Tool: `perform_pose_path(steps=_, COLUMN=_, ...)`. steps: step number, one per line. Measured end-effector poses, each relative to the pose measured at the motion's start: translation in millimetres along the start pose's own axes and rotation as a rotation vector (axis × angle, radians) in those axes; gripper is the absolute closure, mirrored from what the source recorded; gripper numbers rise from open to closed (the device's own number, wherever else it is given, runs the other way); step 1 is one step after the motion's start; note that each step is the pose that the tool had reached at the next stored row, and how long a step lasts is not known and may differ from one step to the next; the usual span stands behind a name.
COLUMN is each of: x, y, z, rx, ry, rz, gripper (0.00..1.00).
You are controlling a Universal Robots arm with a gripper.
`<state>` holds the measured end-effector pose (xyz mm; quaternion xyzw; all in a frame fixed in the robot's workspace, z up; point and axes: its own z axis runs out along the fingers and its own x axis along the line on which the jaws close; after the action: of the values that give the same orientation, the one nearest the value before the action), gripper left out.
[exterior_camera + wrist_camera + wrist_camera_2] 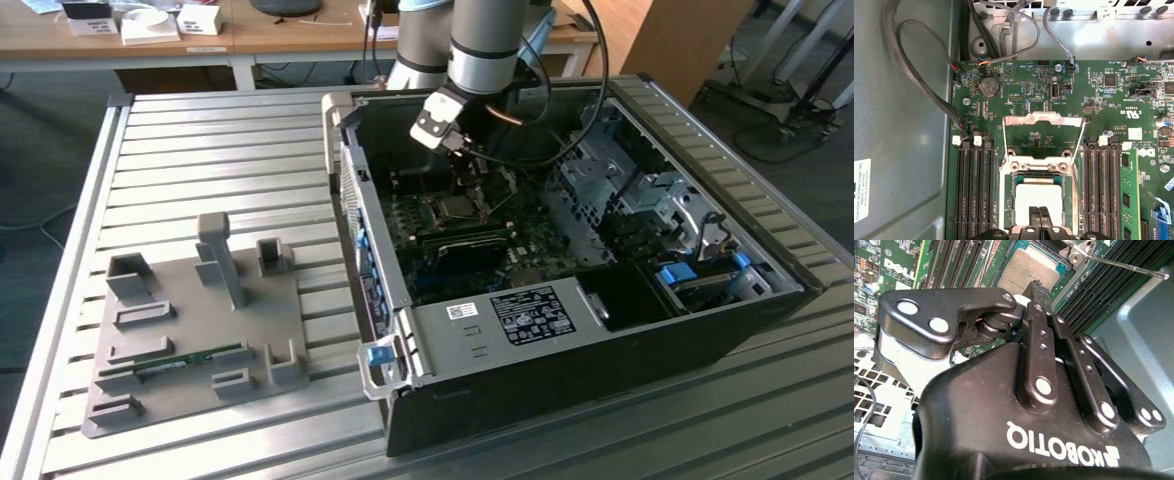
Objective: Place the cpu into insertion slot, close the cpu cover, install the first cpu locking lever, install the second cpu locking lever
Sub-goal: 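Close the cpu cover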
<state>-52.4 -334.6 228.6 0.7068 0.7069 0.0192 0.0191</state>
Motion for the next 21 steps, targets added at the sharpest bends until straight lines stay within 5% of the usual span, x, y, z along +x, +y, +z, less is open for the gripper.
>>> perform_pose_path(steps=21, x=0.0, y=0.3, z=-5.4, rx=0.0001, ry=-0.0001, rz=0.000, gripper=0.89)
